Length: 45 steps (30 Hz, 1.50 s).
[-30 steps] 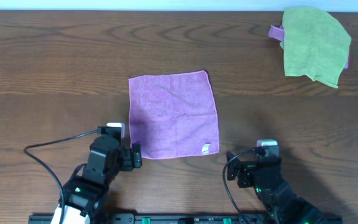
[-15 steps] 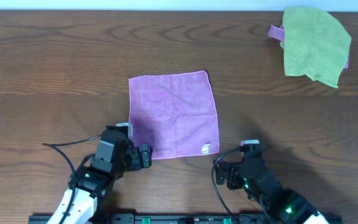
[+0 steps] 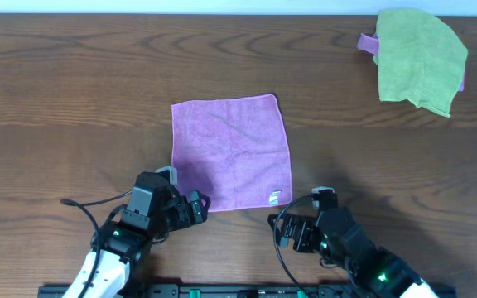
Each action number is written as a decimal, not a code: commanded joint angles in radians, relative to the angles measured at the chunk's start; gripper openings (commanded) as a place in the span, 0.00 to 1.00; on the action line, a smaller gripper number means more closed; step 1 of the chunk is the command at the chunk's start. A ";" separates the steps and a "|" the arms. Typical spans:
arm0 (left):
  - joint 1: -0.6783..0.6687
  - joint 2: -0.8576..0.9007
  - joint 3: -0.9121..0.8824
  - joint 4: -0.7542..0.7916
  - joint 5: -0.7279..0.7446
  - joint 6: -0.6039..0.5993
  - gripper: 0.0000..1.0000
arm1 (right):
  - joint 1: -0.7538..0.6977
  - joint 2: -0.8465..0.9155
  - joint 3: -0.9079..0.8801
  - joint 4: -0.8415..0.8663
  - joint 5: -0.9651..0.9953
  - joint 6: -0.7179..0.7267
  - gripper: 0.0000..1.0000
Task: Fold the cloth
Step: 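Move both grippers to the purple cloth's bottom left and right corners, then grasp the bottom corners with the left and right grippers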
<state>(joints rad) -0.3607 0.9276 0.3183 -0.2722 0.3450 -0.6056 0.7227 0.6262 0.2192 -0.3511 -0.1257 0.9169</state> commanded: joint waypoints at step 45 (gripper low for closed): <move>0.002 0.214 0.003 0.127 -0.033 -0.060 0.95 | -0.172 0.439 -0.004 0.323 0.009 -0.190 0.67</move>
<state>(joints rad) -0.3607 1.1057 0.3286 -0.1452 0.3115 -0.6582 0.5652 1.0355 0.2184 -0.0444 -0.1162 0.7483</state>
